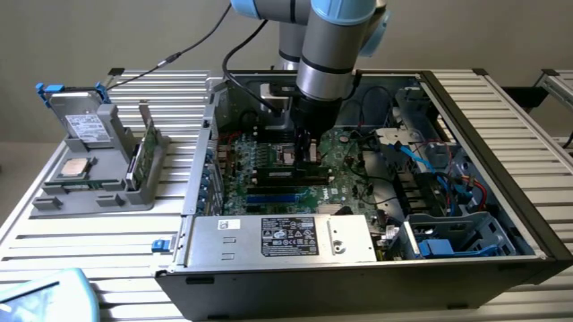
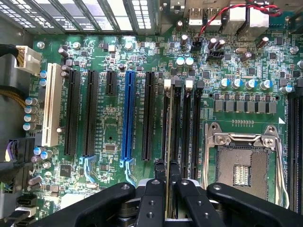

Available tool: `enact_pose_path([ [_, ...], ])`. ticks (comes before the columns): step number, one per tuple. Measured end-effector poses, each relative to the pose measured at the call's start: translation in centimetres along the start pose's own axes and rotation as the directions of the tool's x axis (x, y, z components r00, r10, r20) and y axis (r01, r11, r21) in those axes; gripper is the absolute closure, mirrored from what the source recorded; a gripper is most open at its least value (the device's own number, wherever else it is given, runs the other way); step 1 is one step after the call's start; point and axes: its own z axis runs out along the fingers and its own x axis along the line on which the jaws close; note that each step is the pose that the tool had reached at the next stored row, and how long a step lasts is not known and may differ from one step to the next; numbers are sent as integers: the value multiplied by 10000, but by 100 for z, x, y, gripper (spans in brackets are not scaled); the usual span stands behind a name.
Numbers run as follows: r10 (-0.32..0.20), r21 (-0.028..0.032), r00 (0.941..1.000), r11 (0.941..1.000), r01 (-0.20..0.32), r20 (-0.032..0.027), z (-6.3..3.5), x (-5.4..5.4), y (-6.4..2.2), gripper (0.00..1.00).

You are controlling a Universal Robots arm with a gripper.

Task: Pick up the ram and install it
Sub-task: 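Insert the ram into the slot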

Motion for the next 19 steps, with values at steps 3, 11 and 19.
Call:
enact_pose_path([
  [3,-1,0,10000,10000,1,0,2,5,0,86],
  [11,-1,1,10000,10000,1,2,9,13,-1,86],
  [19,0,-1,10000,10000,0,-1,10,22,-1,86],
])
